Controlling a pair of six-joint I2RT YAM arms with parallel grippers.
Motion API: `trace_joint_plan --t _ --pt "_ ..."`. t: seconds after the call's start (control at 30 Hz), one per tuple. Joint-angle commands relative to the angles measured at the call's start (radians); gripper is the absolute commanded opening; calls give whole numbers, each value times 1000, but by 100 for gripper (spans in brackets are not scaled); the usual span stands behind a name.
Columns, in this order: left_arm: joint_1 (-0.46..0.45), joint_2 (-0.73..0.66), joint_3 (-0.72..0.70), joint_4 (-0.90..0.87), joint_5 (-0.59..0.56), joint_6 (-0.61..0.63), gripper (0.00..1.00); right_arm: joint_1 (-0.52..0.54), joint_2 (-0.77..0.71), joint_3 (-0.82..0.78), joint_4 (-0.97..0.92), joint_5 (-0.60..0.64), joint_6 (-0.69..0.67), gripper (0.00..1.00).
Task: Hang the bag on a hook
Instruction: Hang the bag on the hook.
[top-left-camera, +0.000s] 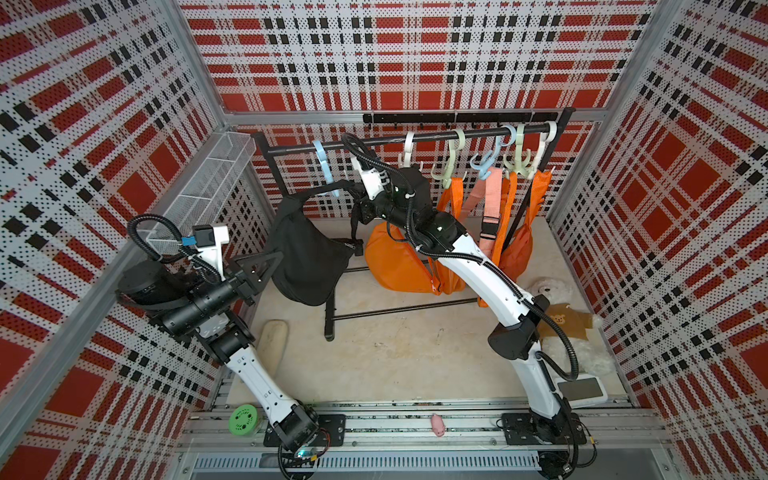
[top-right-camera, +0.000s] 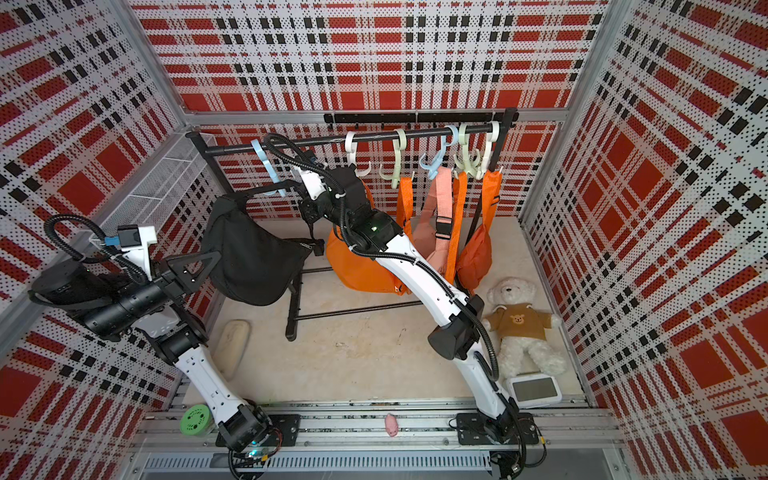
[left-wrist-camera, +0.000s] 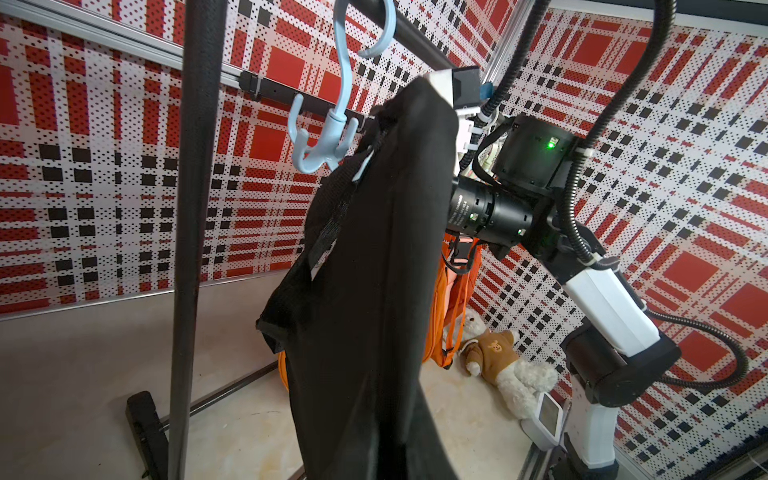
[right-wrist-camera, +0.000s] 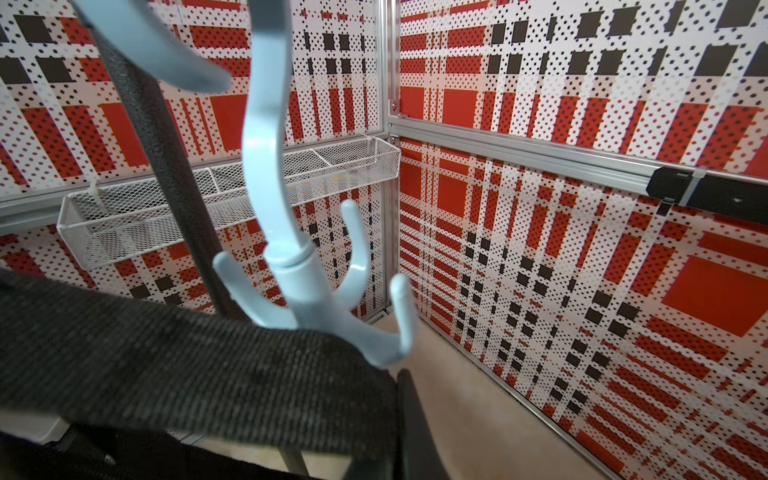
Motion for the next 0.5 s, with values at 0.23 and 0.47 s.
trace_joint_plan --t 0.23,0.47 --pt "-30 -71 -81 -16 -203 -66 0 -8 48 62 33 12 4 0" --pt "-30 -24 -33 -95 -204 -124 0 -9 49 61 69 20 6 0"
